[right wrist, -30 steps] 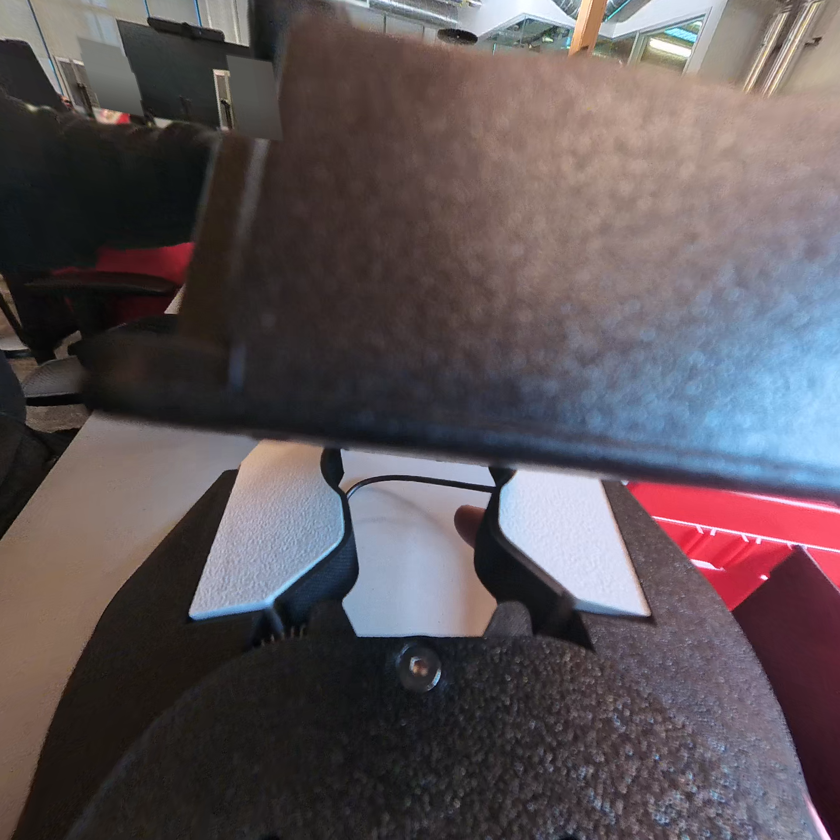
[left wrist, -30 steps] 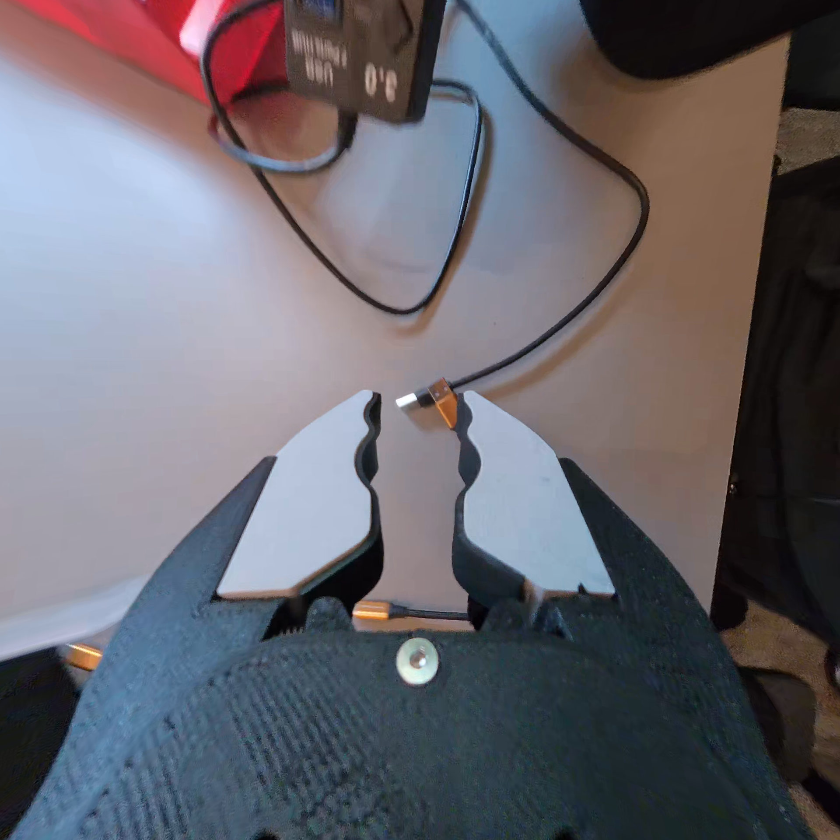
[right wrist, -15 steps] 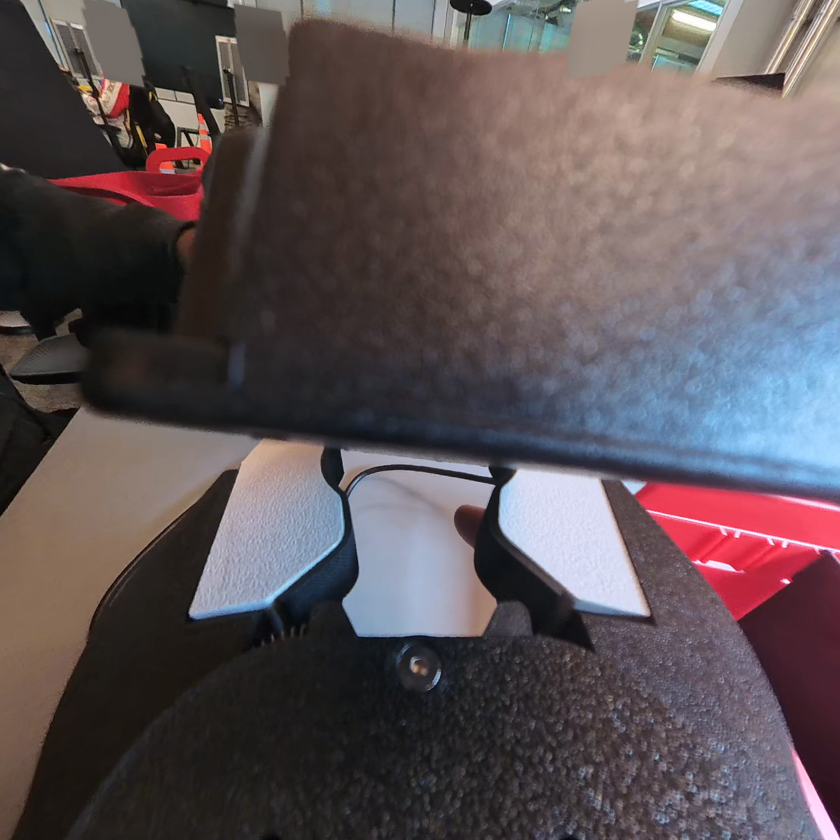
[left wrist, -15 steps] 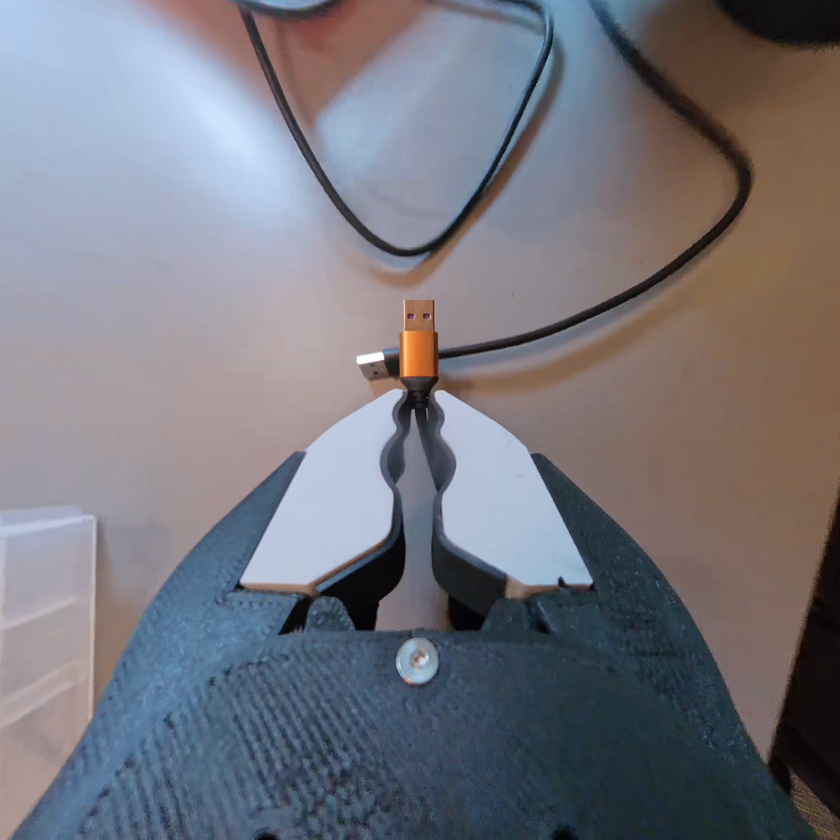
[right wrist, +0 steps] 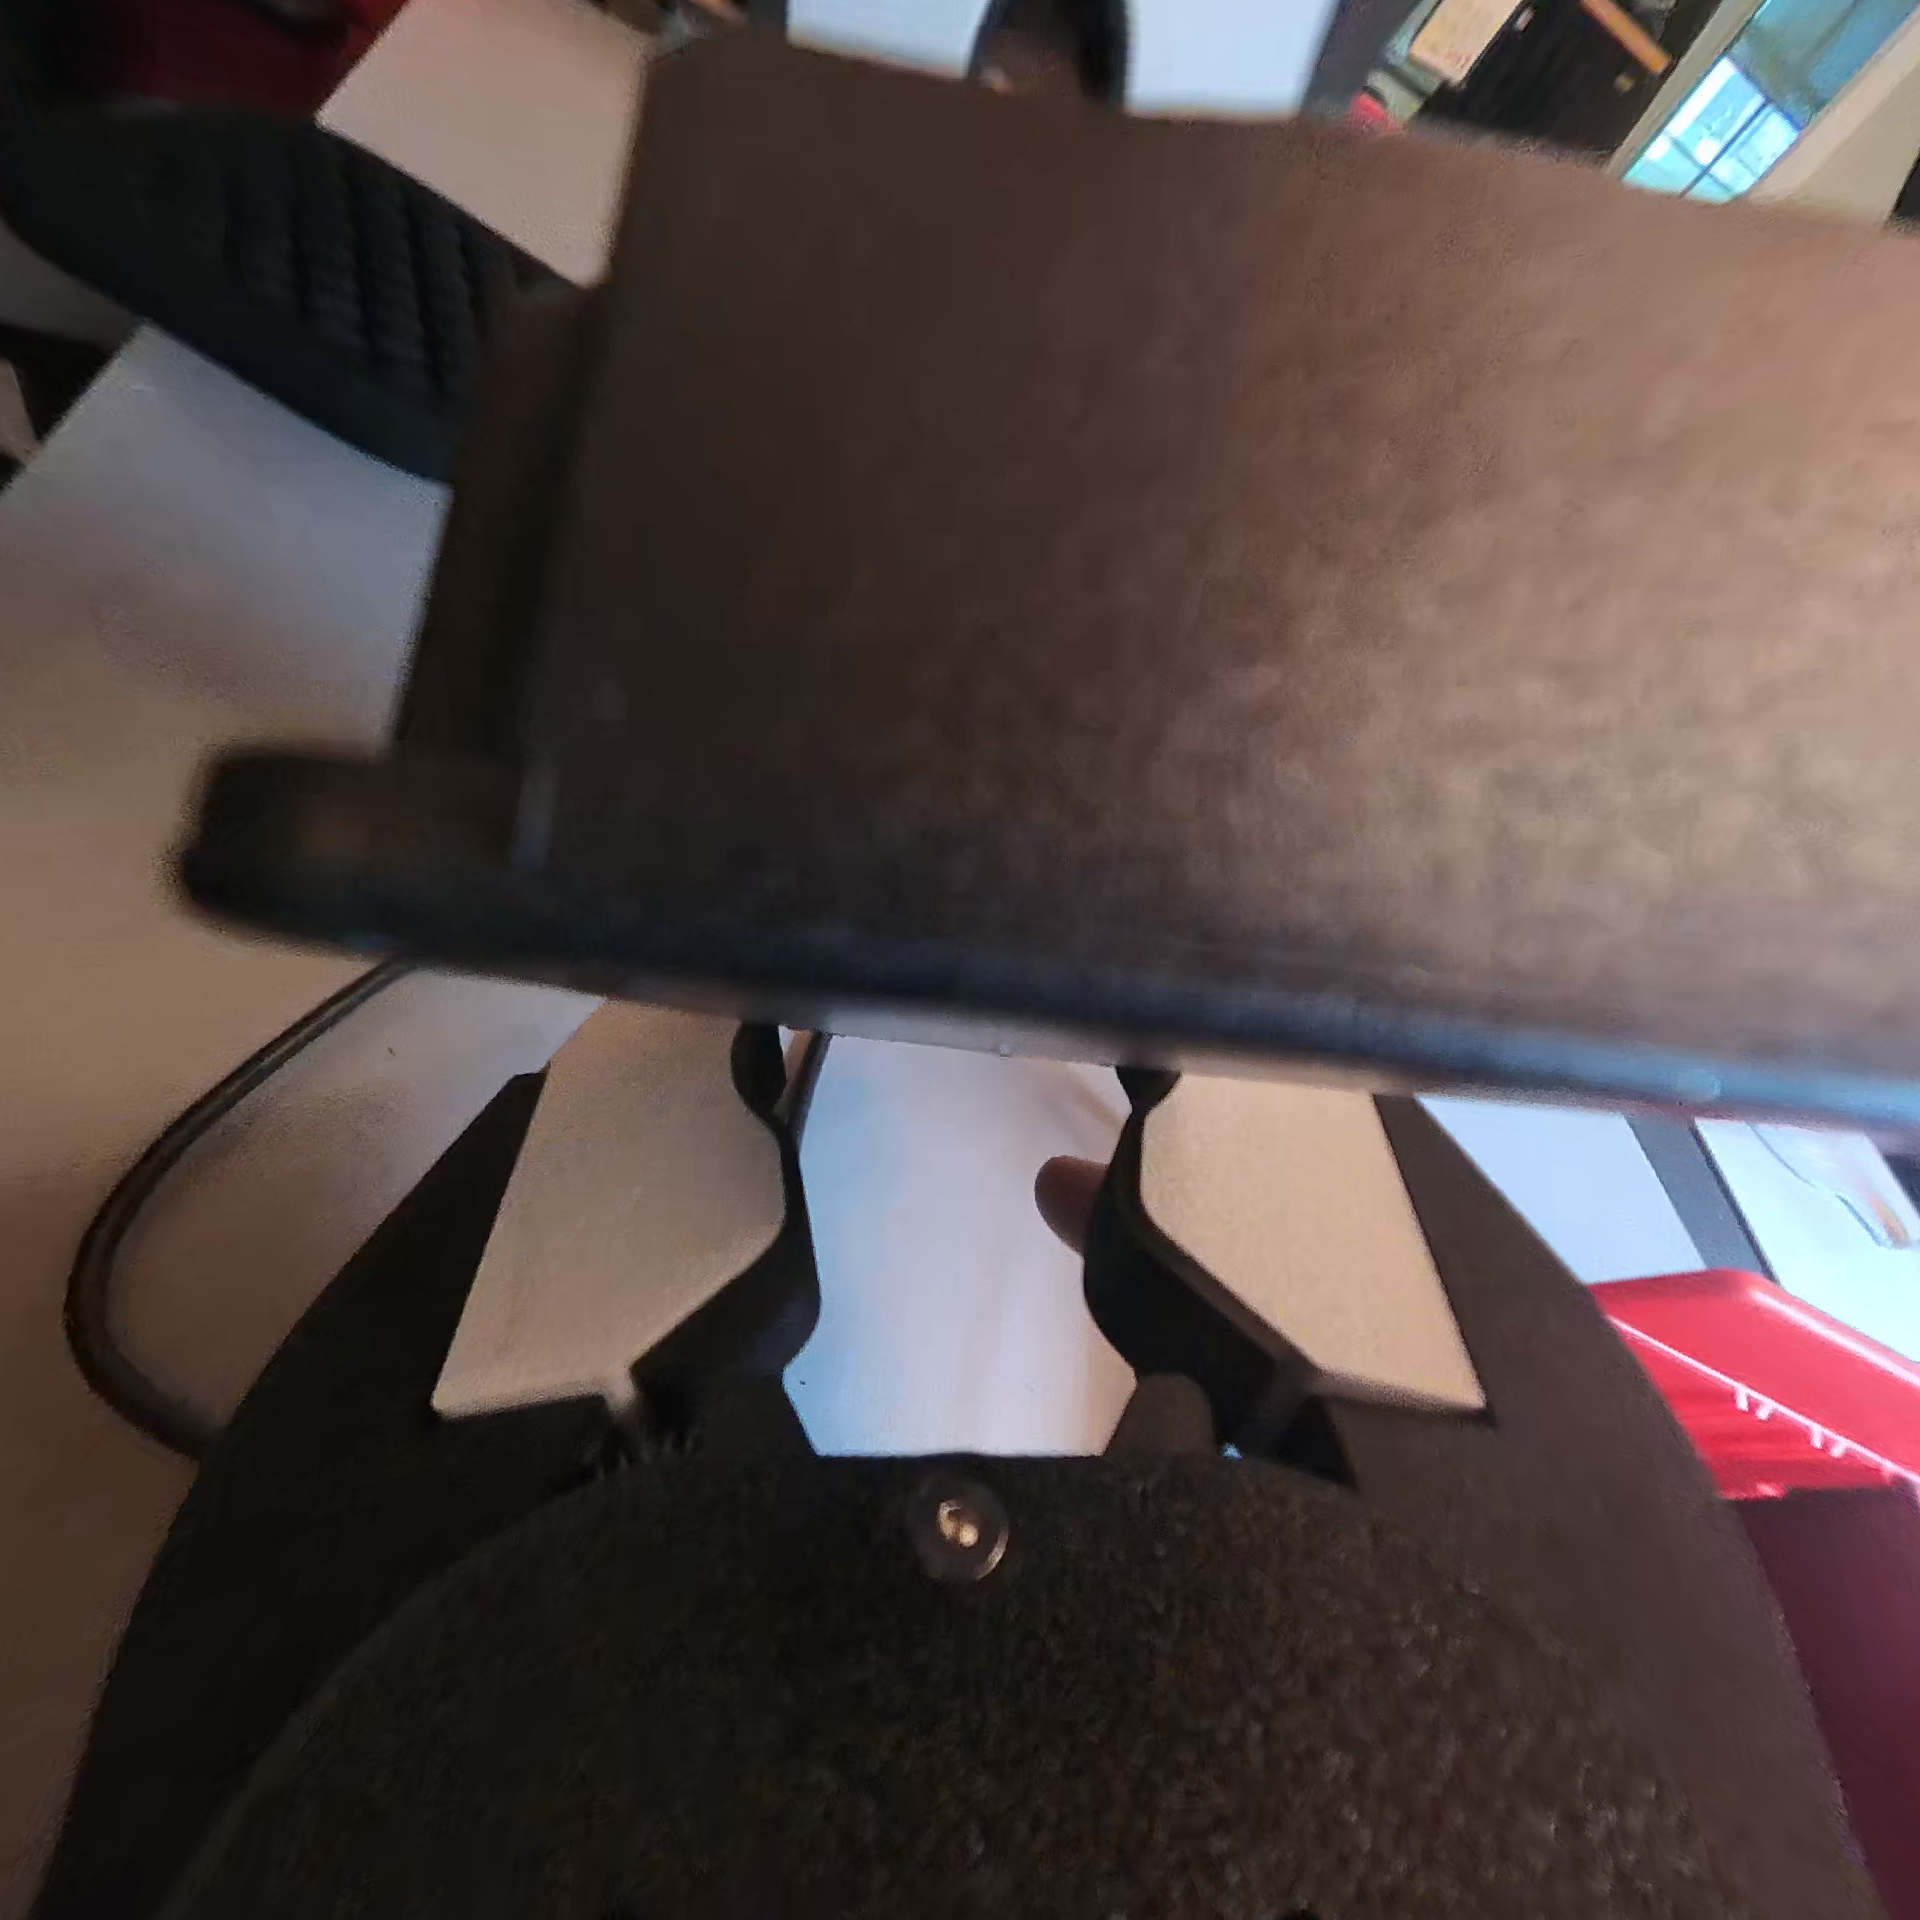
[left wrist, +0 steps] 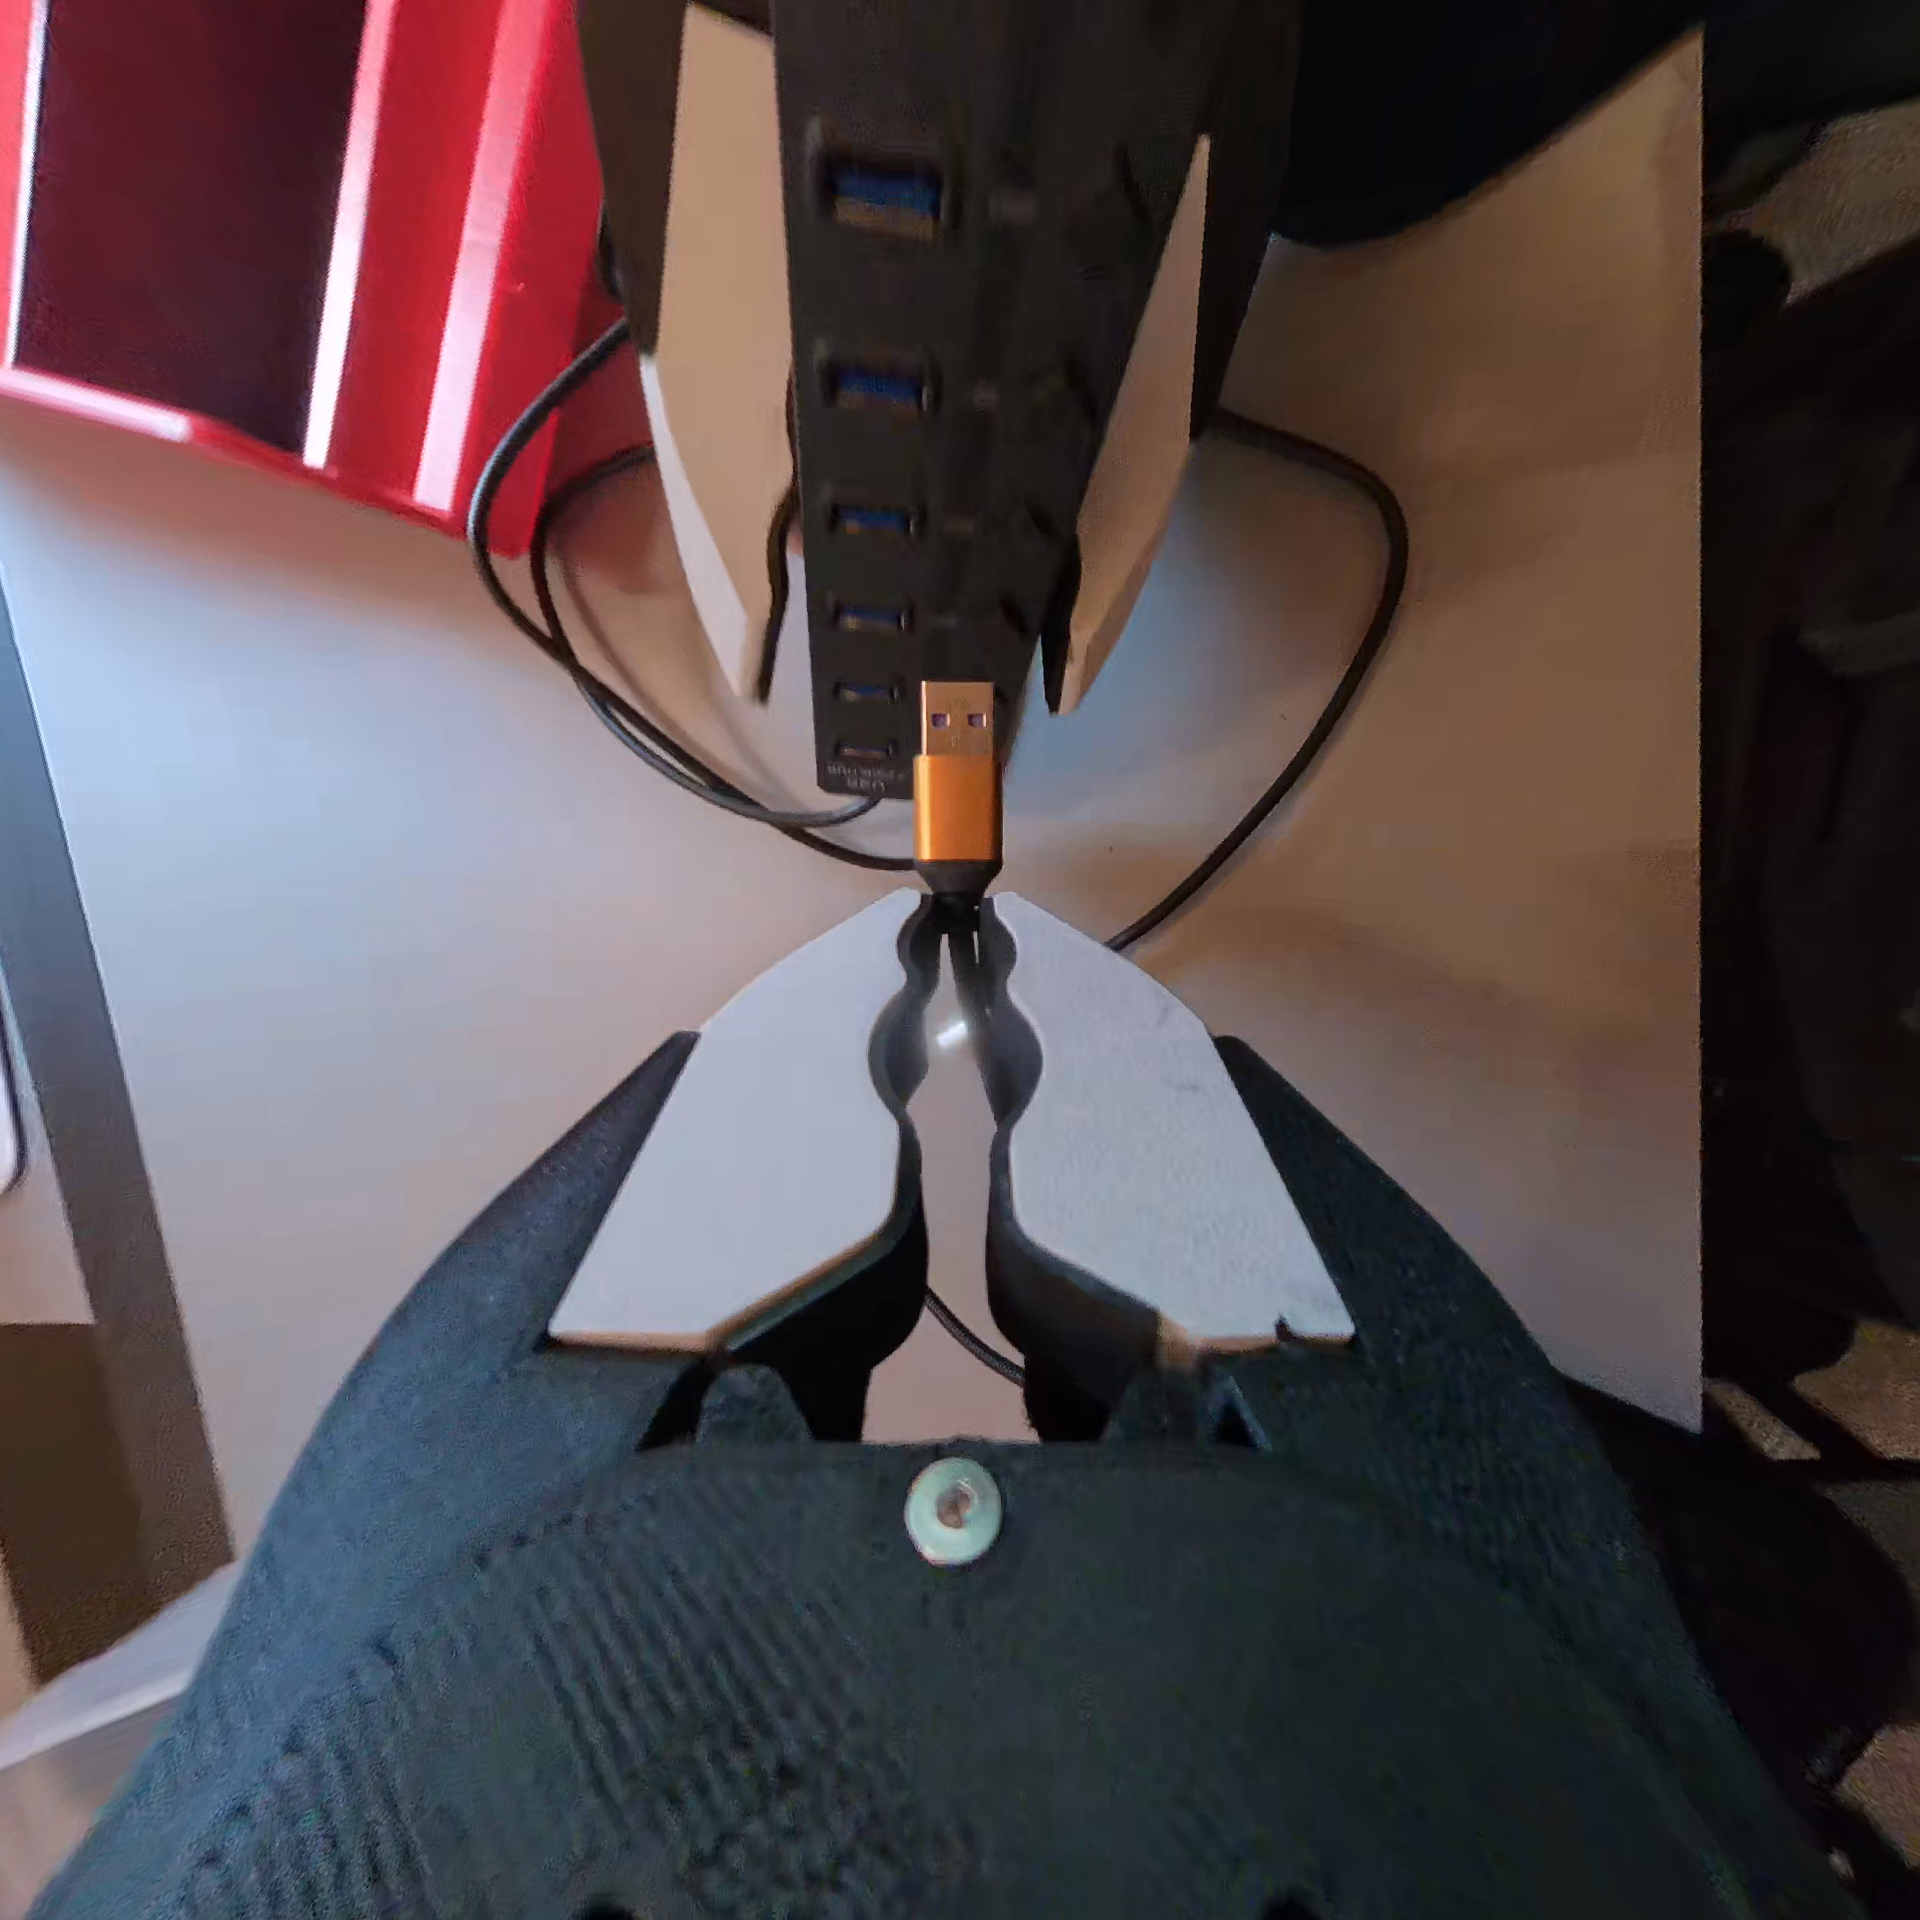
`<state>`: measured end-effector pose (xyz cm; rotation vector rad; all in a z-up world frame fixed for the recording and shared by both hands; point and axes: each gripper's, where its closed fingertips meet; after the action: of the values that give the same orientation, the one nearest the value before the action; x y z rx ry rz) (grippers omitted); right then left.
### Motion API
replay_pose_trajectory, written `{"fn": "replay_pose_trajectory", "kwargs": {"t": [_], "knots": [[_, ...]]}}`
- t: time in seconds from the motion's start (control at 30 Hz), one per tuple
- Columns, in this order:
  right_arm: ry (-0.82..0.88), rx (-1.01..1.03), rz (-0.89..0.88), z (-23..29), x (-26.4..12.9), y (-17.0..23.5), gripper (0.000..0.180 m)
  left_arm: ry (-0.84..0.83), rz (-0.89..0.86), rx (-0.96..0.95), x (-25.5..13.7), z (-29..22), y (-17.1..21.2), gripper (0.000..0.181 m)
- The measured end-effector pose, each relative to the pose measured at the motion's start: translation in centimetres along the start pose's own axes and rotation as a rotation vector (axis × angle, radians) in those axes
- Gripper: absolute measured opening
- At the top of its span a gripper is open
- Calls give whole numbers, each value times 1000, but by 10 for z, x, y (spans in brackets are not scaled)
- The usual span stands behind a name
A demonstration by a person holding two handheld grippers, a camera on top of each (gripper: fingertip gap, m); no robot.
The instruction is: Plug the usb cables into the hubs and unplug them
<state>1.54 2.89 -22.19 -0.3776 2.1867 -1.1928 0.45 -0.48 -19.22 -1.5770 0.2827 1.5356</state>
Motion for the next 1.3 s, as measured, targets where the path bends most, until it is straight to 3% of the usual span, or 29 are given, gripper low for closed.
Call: {"fn": "replay_pose_trajectory", "kwargs": {"t": [0.03, 0.2, 0.4, 1.3], "knots": [[-3, -18, 16, 3, 3, 1, 63, -4, 28, 28, 3, 2, -3, 7], [-1, -68, 81, 9, 11, 7, 63, -10, 145, 113, 13, 8, -4, 6], [10, -68, 113, 7, 13, 13, 64, -29, 138, 117, 12, 10, -8, 6], [-3, 31, -4, 8, 10, -4, 64, -48, 269, 174, -1, 12, -17, 6]]}}
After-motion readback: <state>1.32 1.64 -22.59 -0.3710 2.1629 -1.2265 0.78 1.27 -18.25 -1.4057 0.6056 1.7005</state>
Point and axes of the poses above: each gripper's, where its closed fingertips meet, x out along the fingers, y out of its underside, z = x × y across the jaws
